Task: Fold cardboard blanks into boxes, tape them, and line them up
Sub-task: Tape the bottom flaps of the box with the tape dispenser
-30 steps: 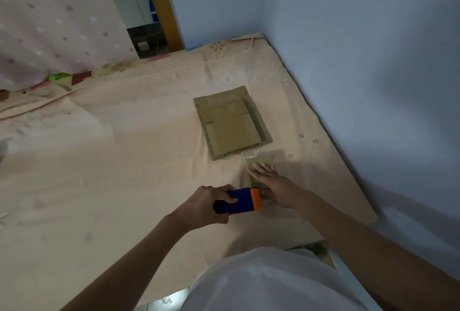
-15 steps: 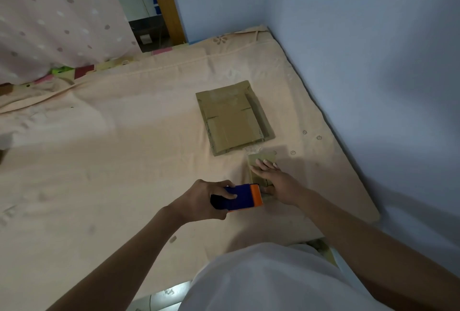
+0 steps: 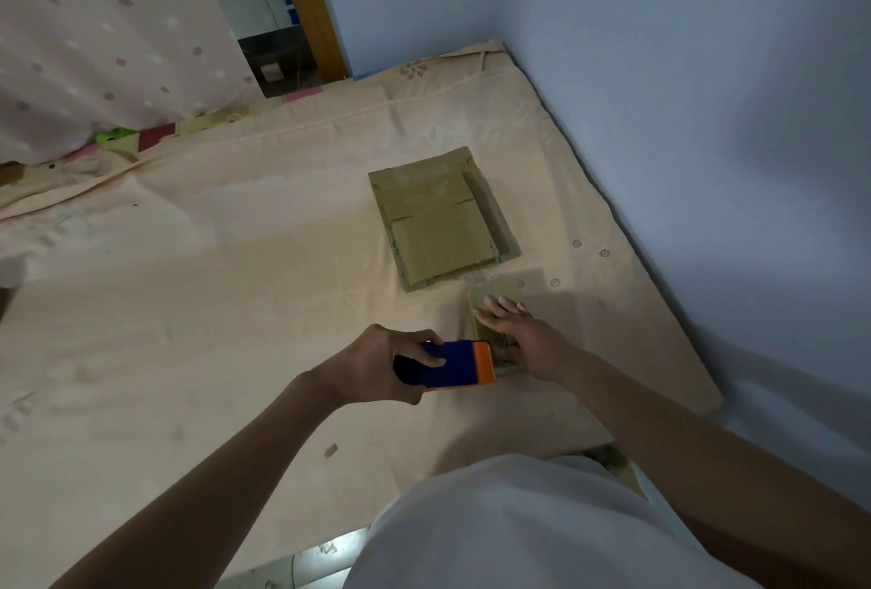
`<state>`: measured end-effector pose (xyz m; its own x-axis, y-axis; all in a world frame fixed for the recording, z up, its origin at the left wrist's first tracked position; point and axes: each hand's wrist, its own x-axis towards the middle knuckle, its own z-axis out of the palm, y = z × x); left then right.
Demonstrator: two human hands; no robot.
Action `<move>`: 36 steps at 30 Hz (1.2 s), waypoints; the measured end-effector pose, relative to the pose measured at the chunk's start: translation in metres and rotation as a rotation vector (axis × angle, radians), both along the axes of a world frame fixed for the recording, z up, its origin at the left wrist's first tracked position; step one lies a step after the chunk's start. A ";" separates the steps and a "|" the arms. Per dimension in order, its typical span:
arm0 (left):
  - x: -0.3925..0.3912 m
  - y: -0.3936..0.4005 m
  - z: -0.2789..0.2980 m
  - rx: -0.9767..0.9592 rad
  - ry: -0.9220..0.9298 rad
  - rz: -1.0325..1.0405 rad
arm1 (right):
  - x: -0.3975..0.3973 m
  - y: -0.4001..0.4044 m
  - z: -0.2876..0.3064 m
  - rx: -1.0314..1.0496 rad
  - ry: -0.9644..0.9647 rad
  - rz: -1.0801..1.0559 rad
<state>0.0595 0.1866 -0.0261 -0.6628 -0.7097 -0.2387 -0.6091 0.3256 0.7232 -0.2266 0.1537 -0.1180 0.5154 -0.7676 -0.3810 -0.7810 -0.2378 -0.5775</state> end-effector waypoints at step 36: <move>0.005 -0.006 0.020 -0.134 -0.305 -0.135 | 0.007 -0.002 0.004 -0.006 0.092 0.007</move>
<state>0.0649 0.1805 -0.0059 -0.6654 -0.6590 -0.3507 -0.7354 0.4979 0.4596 -0.2195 0.1522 -0.1137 0.4835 -0.7666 -0.4225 -0.8291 -0.2462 -0.5020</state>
